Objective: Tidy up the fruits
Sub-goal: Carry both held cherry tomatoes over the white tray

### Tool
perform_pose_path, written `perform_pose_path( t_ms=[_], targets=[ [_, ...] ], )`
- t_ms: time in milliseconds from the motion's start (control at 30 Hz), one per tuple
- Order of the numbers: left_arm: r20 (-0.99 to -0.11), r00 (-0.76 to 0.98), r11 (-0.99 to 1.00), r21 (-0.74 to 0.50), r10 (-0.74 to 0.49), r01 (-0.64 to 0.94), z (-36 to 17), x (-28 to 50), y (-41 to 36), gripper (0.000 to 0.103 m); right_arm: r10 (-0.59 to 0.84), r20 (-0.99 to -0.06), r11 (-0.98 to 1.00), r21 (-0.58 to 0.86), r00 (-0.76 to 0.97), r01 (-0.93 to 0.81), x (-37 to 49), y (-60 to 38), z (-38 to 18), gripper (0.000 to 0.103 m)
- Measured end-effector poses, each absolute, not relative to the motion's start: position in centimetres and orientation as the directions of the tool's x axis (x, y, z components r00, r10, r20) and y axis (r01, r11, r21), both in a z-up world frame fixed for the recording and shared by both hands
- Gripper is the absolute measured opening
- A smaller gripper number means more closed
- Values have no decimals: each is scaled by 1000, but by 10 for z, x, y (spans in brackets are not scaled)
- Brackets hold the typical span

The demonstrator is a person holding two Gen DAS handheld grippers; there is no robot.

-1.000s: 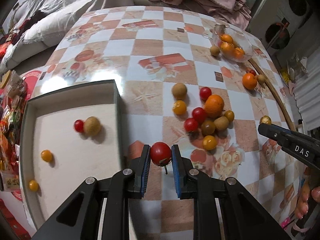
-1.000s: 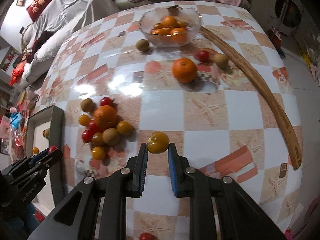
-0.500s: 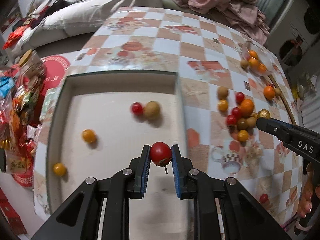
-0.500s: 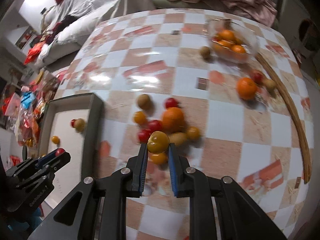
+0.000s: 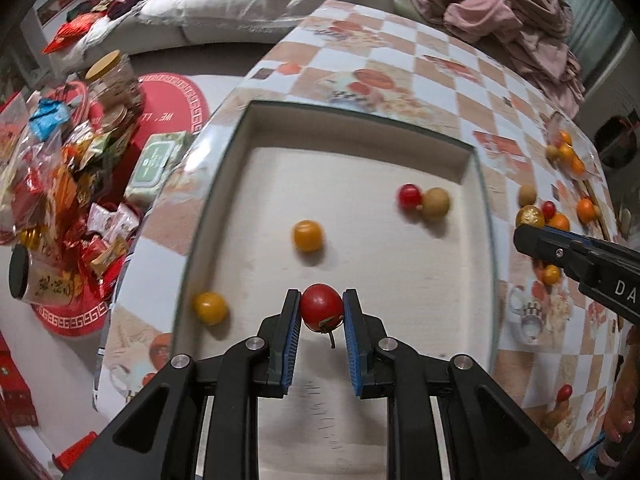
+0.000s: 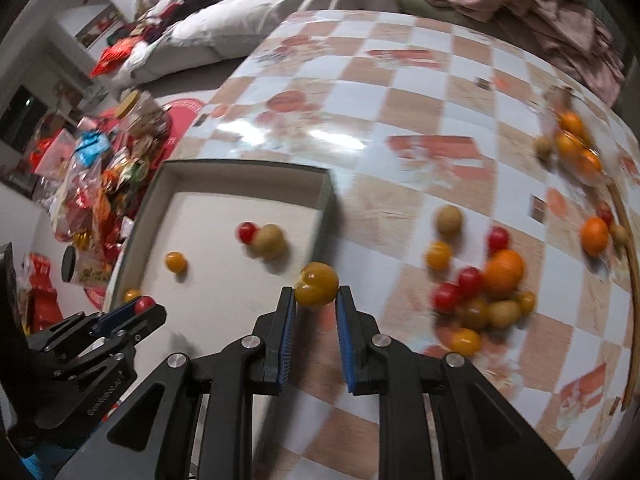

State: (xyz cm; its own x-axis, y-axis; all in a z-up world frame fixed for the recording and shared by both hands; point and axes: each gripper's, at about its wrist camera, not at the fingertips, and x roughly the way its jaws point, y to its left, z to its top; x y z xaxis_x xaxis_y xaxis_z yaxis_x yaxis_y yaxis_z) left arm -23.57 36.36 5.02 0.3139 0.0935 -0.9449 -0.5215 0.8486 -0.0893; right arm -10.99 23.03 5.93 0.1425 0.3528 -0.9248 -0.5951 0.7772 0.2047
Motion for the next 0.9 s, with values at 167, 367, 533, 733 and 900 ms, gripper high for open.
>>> perform_pose_path(
  t_ms=[167,367,533,733,900],
  targets=[
    [-954,285,836,-81,93,-542,39,-250,374,22,352,-931,743,217,95,-633,-122,260,48,22],
    [-964,253,830,-73,83,-553,25,-265,374,22,327,-944,711,215,45,-670,-134,288,28,22],
    [-965,246,832,-62,91,-551,20,-270,373,22,296,-955,693,195,27,-694,-139,306,12,22],
    [-965,239,841,-42,104,-539,19,-269,371,23,263,-964,675,148,48,-723,-142,313,4,23],
    [-967,232,848,-32,108,-529,19,-270,370,23,260,-964,659,141,48,-739,-145,317,5,31]
  ],
)
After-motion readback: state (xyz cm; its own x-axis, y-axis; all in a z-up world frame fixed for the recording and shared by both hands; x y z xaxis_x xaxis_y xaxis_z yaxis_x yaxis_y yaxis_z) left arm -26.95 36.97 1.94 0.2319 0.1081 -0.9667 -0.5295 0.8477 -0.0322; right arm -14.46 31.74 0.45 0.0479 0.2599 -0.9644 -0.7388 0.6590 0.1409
